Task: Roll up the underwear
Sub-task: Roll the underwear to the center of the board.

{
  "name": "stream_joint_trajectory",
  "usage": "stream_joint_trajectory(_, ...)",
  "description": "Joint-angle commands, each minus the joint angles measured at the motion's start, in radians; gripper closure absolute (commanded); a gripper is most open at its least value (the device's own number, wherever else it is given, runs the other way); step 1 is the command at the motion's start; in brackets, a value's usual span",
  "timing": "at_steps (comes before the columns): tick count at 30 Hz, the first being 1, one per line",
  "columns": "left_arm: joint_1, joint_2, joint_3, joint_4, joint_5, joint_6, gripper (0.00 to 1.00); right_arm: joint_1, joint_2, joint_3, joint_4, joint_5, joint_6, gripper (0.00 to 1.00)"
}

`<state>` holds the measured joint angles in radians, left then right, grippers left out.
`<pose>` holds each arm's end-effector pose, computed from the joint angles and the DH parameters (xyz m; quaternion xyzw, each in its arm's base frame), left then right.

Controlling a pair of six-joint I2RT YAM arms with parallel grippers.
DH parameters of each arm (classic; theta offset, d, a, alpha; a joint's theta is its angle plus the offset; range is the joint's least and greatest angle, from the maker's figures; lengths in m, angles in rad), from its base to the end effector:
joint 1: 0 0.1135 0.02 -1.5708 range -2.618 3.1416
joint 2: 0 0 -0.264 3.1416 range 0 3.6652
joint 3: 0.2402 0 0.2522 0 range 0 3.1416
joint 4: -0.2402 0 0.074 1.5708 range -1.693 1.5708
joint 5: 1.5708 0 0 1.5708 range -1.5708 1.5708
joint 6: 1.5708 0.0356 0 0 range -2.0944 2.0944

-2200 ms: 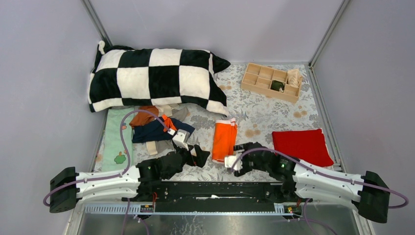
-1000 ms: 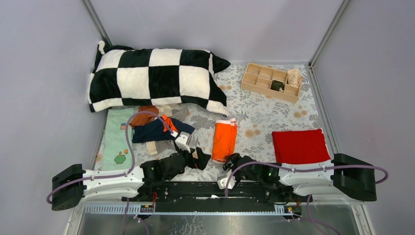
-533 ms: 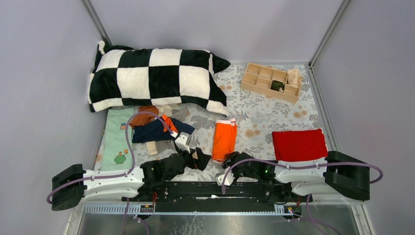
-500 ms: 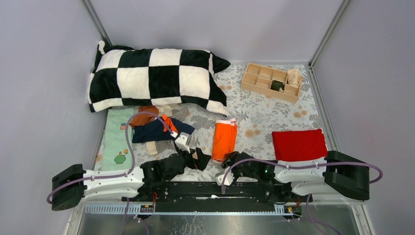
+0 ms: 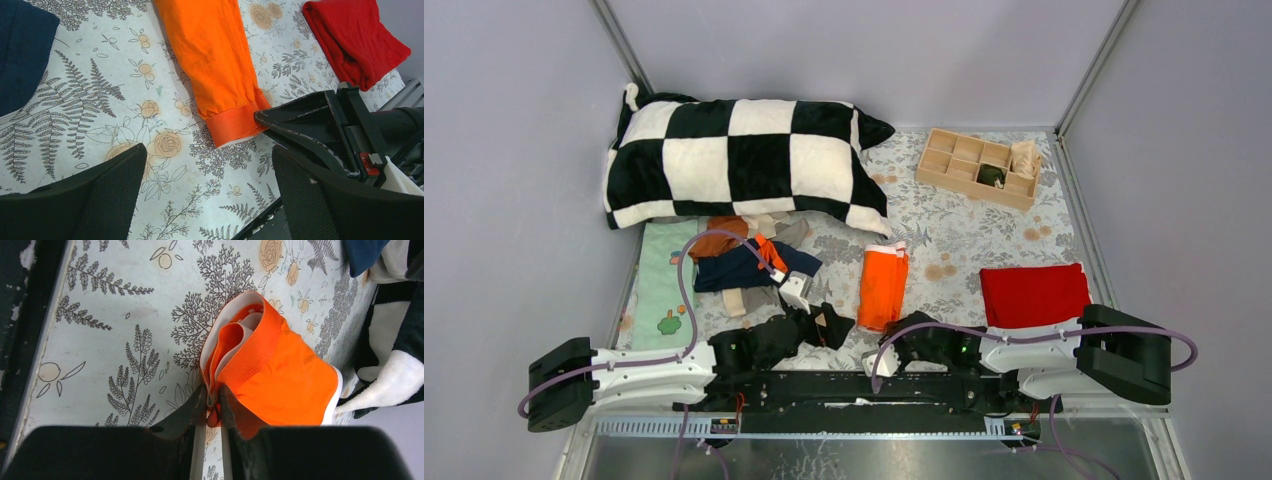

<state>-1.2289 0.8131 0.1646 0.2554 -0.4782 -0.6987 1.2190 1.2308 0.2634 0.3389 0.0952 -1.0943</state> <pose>0.0716 -0.1524 0.1647 0.0847 0.8142 -0.3309 0.4696 0.0752 0.1949 0.1304 -0.8061 0.3779 -0.0141 0.4552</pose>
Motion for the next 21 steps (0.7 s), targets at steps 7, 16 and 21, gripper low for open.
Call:
stream_joint_trajectory(7, -0.003, -0.044, 0.004, 0.004, -0.01, -0.007, 0.01, -0.015, 0.0, 0.036, 0.042, 0.014, 0.159, 1.0)
stream_joint_trajectory(16, -0.003, -0.17, 0.028, -0.121, -0.033, -0.019, 0.01, -0.019, -0.029, 0.045, 0.155, -0.022, 0.402, 1.0)
stream_joint_trajectory(21, -0.003, -0.215, 0.035, -0.166, -0.04, -0.022, 0.01, -0.039, -0.067, 0.034, 0.214, -0.031, 0.532, 1.0)
